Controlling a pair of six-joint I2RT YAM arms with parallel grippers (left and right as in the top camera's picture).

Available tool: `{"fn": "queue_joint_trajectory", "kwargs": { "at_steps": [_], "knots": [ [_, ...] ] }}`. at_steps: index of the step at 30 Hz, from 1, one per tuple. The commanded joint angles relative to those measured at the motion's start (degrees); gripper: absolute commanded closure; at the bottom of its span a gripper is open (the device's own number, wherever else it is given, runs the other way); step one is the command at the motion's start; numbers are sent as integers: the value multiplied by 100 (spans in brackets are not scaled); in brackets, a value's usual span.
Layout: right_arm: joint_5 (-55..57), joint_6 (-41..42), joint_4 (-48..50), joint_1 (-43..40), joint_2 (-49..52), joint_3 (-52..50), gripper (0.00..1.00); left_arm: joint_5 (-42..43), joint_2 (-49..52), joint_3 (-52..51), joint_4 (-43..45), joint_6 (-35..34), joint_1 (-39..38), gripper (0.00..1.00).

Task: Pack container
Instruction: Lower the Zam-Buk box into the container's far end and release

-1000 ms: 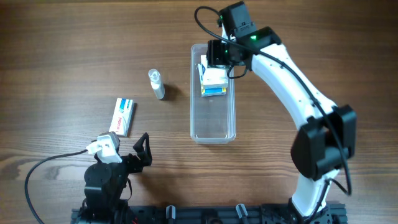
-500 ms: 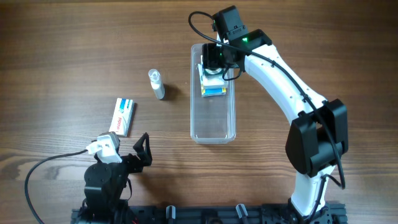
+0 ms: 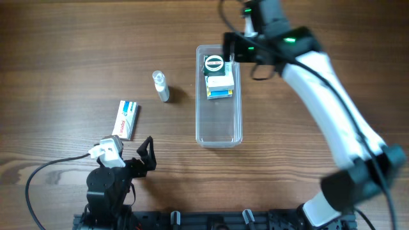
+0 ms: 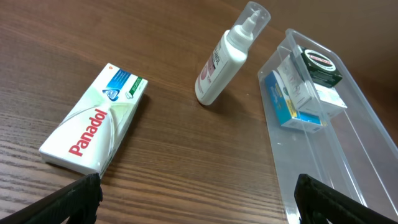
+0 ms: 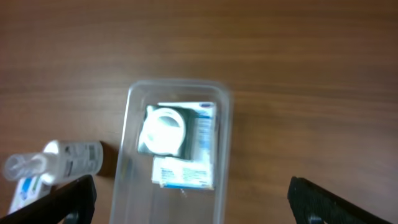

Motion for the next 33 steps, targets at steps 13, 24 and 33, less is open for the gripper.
{"fn": "queue_joint_trajectory", "kwargs": {
  "at_steps": [13, 24, 33],
  "knots": [
    [-1060, 46, -2559, -133, -1237, 129, 0, -9, -28, -15, 37, 109, 46, 0],
    [-973, 7, -2492, -133, -1239, 127, 0, -9, -28, -17, 37, 109, 46, 0],
    [-973, 7, -2490, -133, -1237, 127, 0, -9, -28, -15, 37, 109, 46, 0]
  ]
}}
